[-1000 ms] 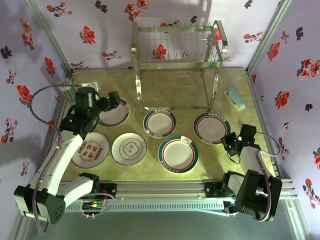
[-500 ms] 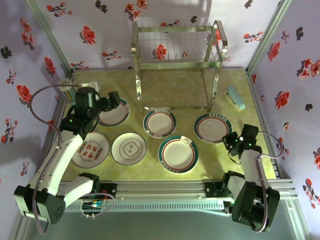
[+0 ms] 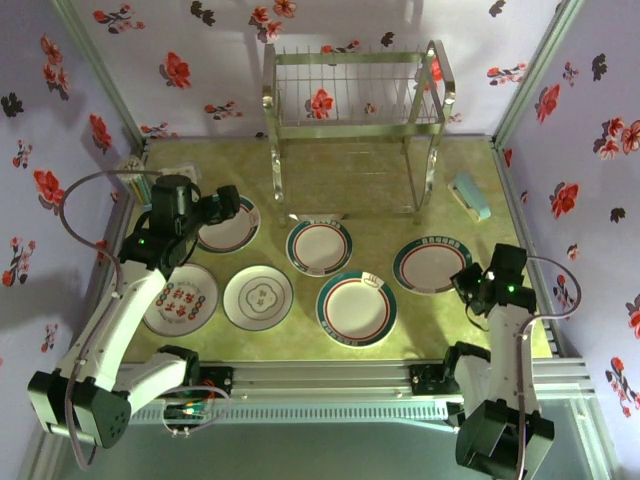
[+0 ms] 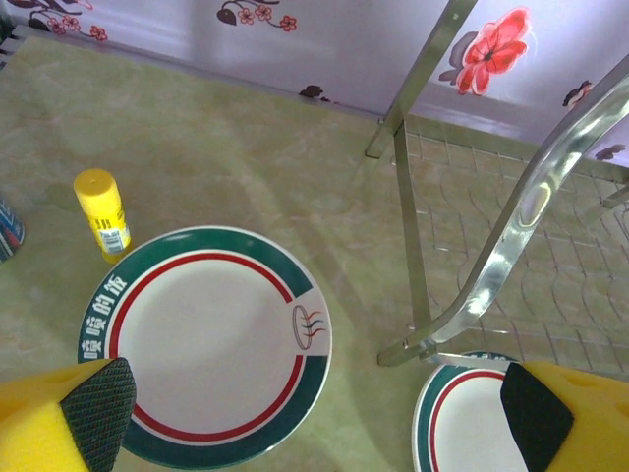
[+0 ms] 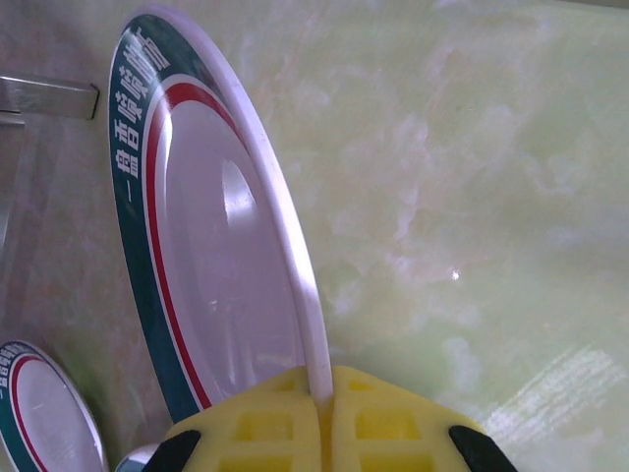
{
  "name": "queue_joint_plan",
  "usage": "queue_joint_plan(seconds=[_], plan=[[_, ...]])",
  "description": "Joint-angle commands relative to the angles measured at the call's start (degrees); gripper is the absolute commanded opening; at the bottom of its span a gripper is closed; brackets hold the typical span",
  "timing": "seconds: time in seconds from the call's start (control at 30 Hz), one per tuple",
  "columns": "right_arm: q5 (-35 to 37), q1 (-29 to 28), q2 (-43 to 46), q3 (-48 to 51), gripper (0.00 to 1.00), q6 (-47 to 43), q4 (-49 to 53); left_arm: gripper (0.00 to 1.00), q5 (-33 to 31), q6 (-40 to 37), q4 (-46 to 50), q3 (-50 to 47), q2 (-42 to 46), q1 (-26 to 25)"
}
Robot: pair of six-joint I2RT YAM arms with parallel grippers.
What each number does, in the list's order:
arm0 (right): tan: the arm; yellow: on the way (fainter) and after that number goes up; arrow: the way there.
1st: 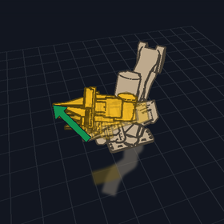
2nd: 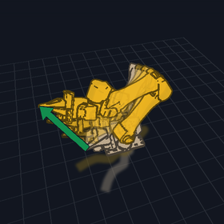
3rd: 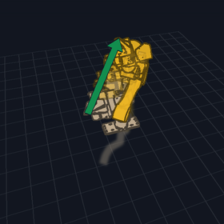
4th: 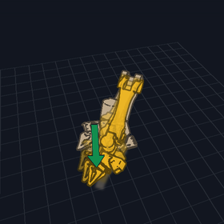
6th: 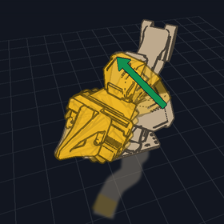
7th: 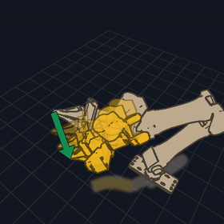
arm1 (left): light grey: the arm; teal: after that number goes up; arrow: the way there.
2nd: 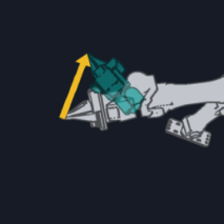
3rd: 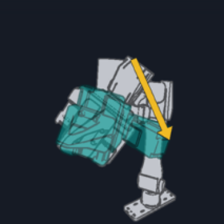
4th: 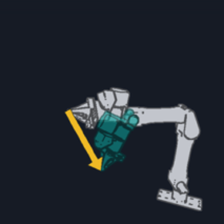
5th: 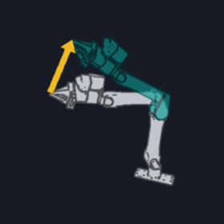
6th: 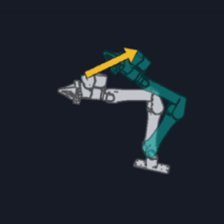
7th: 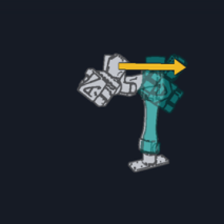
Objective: Load the plates into the dish rack
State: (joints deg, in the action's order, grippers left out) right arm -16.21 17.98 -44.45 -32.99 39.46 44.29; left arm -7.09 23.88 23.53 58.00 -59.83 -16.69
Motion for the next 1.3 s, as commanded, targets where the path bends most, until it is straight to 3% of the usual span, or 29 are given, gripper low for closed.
queue_joint_plan(seconds=[0.0, 0.33, 0.63, 1.27], plan=[[1.7, -0.7, 1.2, -5.6, 0.00, -2.8, 5.3, 1.00, -1.2, -0.8, 2.0, 1.9, 0.0, 0.5], [11.0, -7.8, 0.7, -18.6, 0.00, -6.4, 14.5, 1.00, -2.2, -4.4, 7.5, 5.6, -1.4, 0.4], [14.9, -10.7, -0.8, -29.5, 0.00, -9.1, 19.8, 1.00, -3.4, -5.3, 8.2, 6.3, -0.9, 0.4], [24.3, -17.5, -16.4, -64.3, 0.00, -16.4, 35.2, 1.00, -3.7, -6.8, 11.5, 11.9, -1.9, 0.5]])
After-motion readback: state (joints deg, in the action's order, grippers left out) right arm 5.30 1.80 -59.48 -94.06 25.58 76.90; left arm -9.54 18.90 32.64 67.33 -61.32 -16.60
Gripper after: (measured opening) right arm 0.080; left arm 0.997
